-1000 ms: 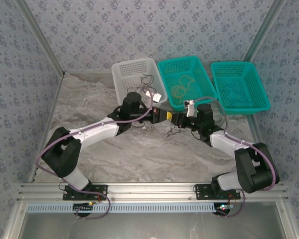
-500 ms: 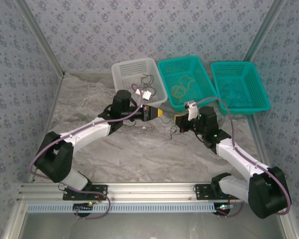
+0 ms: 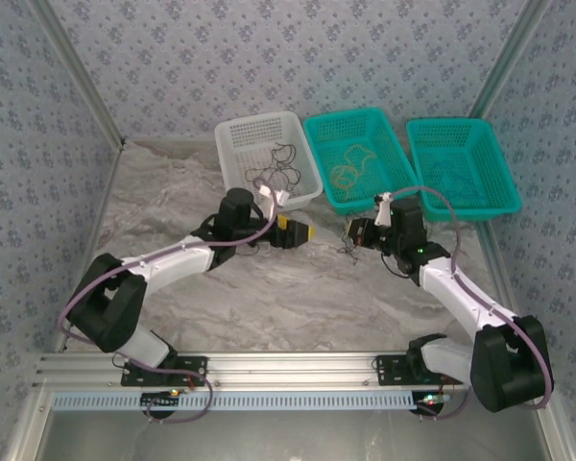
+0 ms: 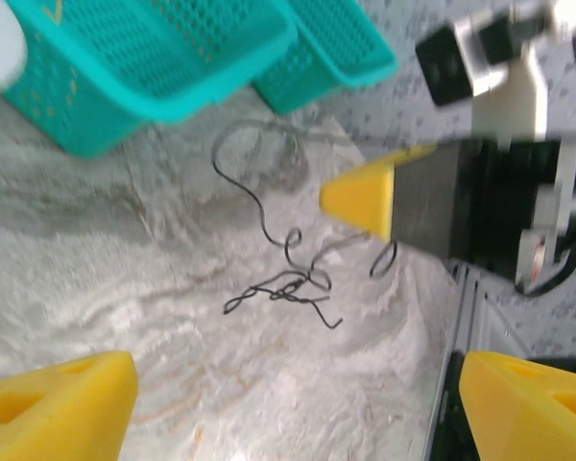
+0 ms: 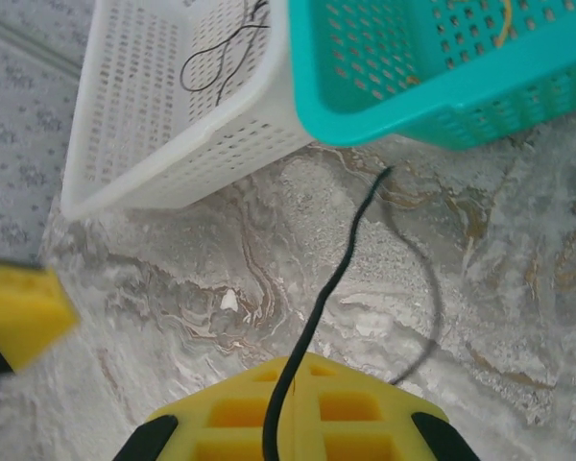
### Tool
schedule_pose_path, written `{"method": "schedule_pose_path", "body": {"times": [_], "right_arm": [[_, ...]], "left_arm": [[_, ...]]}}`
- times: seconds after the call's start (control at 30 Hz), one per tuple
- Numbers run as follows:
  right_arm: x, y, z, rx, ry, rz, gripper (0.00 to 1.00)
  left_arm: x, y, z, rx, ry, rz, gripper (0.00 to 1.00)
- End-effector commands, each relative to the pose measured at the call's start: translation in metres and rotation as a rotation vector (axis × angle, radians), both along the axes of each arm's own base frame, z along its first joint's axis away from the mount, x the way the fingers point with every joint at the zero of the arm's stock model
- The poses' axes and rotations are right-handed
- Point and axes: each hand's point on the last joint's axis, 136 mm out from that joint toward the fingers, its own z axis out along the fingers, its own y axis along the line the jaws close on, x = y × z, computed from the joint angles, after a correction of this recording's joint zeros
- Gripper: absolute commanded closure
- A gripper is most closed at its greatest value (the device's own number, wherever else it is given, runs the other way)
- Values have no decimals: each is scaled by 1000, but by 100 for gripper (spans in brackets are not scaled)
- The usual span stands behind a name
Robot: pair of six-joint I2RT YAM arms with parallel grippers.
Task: Untangle the cables
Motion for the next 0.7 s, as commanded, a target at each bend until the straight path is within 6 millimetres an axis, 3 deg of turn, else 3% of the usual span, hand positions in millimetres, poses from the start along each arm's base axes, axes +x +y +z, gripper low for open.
{"method": "schedule_pose_path", "body": {"times": [0.0, 0.13, 0.67], "right_arm": [[8, -5, 6, 101, 80, -109, 100], [12, -1, 17, 189, 77, -112, 100], [4, 14, 55, 314, 72, -14, 100]], "left_arm": [[-15, -16, -7, 19, -132, -57, 12], [-25, -29, -33, 28, -181, -79, 12], [-10, -51, -53, -107, -315, -139, 30]]}}
